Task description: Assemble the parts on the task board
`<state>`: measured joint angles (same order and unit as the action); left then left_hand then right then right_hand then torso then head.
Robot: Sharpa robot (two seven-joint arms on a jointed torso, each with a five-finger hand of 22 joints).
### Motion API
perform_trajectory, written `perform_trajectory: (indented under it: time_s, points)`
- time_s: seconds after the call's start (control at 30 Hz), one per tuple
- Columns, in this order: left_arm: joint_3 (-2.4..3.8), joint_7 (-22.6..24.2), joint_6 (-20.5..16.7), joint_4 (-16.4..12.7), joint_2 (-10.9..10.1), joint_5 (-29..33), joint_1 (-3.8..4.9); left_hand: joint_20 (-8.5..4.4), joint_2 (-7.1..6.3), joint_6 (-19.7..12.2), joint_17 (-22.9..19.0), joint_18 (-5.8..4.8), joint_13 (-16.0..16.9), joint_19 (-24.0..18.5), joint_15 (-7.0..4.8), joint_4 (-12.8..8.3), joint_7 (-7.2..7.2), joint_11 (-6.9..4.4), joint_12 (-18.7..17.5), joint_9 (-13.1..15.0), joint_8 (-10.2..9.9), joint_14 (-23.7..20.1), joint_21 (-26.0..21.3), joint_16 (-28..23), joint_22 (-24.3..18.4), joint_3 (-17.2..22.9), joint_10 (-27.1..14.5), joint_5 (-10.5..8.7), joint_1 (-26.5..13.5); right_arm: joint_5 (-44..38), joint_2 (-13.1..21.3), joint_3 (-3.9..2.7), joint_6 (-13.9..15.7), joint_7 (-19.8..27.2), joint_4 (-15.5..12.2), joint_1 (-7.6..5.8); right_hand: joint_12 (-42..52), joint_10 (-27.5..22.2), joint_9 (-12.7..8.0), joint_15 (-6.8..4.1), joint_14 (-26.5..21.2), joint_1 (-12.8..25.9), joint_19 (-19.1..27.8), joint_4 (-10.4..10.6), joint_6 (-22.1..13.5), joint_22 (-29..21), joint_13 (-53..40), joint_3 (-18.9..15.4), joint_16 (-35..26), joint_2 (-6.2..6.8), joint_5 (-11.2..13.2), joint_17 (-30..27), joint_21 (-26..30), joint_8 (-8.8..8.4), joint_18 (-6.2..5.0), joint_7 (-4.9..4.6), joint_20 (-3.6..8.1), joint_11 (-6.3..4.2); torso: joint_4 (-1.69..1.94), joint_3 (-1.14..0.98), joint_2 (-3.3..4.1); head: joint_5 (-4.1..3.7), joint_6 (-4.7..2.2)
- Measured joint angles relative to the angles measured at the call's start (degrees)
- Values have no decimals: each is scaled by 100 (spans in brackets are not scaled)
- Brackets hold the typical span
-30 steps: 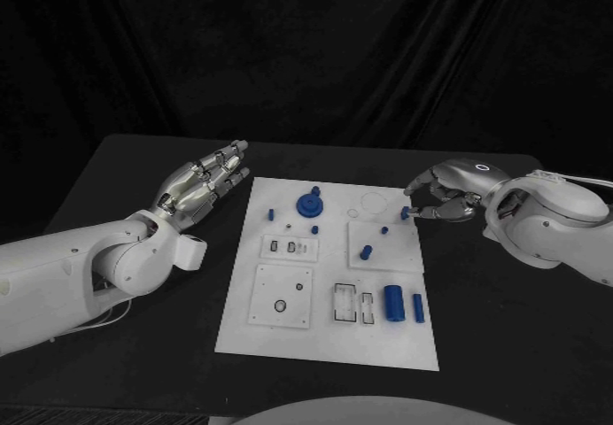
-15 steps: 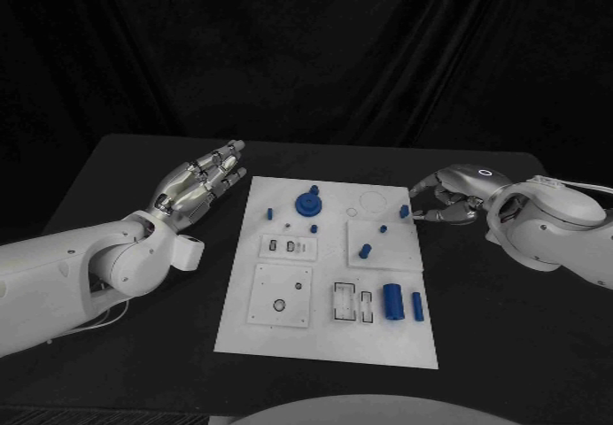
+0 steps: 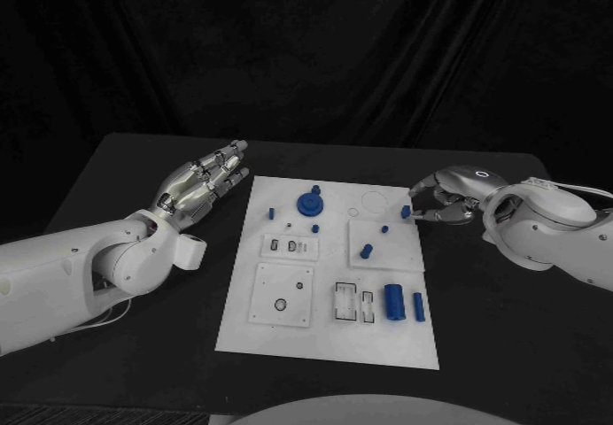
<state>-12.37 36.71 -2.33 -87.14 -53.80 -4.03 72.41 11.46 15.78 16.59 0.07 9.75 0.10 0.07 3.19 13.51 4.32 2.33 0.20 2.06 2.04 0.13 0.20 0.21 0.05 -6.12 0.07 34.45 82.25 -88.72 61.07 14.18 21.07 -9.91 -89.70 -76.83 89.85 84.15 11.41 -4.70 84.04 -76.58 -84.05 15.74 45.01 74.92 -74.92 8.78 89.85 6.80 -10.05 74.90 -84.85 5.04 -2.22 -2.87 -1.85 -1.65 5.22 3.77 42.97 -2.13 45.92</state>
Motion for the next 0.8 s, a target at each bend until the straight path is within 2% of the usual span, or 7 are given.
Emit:
perform_trajectory:
  time_s: [0.3, 0.7, 0.8]
  points:
    - [0, -14, 28, 10, 20, 0, -2, 0, 0, 0, 1, 0, -4, 0, 0, 0, 0, 0, 0, 0, 0, 0, 0, 0, 0, 0, 0, 0, 0, 0, -94, -1, 28, -5, 133, 67, 0, 0, 20, 0, 0, -40, 0, 16, 0, 0, 1, 16, 0, -40, 0, 0, 76, 1, -1, 0, 0, 0, 1, 0, -1, 0, 9]
    - [0, -38, 56, 25, 28, 0, -5, 0, 0, 0, 3, 0, -4, 0, 0, 0, 0, 0, 0, -1, 0, 0, 0, 0, 1, 0, 0, 0, 0, 0, -201, 0, 47, 0, 239, 135, 0, 0, 71, 0, 0, -87, 0, 15, 126, -1, 1, 15, 0, -40, -17, 0, 76, 107, 0, -41, 0, 0, 1, -1, -2, -8, 23]
    - [0, -42, 63, 29, 33, 0, -7, 0, 0, 0, 1, 0, -4, 0, 0, 0, 0, 0, 0, -1, 0, 0, 0, 0, 1, 0, 0, 0, 0, 0, -241, 0, 52, 2, 280, 147, 0, 0, 83, 0, 0, -88, 0, 15, 150, -1, 1, 15, 0, -41, -40, 0, 76, 130, 0, -24, 0, 0, 1, -1, -2, -14, 27]
